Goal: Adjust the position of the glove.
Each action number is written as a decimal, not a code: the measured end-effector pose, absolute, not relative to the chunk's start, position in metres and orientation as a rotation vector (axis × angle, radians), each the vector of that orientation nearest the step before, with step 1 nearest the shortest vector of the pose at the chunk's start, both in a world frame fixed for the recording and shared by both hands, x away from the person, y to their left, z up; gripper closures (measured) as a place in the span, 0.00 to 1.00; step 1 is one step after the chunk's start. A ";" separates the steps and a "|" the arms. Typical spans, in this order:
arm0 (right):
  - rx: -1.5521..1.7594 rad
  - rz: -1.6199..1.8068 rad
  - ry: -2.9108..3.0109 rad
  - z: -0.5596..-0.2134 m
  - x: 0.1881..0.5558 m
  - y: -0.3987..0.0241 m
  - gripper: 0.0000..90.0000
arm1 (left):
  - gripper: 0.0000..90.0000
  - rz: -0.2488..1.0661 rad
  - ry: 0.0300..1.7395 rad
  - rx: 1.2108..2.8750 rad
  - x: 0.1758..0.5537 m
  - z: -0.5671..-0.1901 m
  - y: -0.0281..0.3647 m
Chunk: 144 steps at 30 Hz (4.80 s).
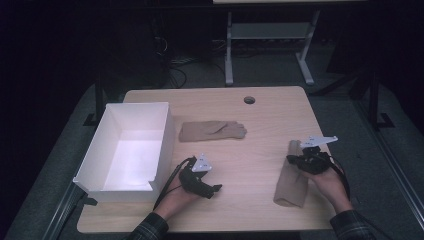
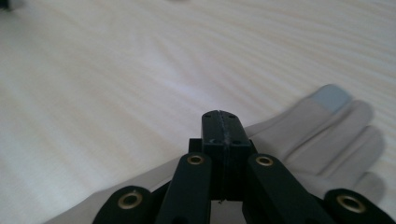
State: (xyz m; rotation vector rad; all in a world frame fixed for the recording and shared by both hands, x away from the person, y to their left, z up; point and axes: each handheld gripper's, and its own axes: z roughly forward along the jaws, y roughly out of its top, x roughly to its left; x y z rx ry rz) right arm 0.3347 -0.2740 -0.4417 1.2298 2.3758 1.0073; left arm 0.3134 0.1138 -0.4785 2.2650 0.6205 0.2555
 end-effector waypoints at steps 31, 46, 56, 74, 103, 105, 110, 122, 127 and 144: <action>1.142 0.944 2.520 -0.462 0.342 -0.236 1.00 | 0.14 0.257 0.622 2.268 0.313 -0.478 0.114; 1.079 1.035 2.432 -0.447 0.334 -0.248 0.83 | 0.14 0.258 0.624 2.267 0.313 -0.478 0.114; 1.299 0.970 2.243 -0.461 0.346 -0.299 0.44 | 0.14 0.258 0.624 2.266 0.313 -0.478 0.114; 1.413 0.943 2.141 -0.483 0.352 -0.322 0.18 | 0.35 0.267 0.653 2.253 0.313 -0.474 0.117; 1.409 0.944 2.144 -0.483 0.353 -0.322 0.18 | 0.99 0.319 0.826 2.199 0.400 -0.444 0.093; 1.409 0.944 2.144 -0.483 0.353 -0.322 0.18 | 0.99 0.346 0.821 2.202 0.408 -0.443 0.092; 1.407 0.945 2.145 -0.483 0.353 -0.322 0.18 | 0.99 0.380 0.834 2.195 0.426 -0.447 0.091; 1.399 0.947 2.152 -0.483 0.354 -0.321 0.18 | 0.99 0.371 0.858 2.200 0.460 -0.461 0.083; 1.395 0.949 2.155 -0.483 0.354 -0.321 0.18 | 1.00 0.347 0.867 2.225 0.465 -0.469 0.080; 1.394 0.951 2.157 -0.483 0.354 -0.320 0.18 | 1.00 0.268 0.737 2.292 0.426 -0.466 0.054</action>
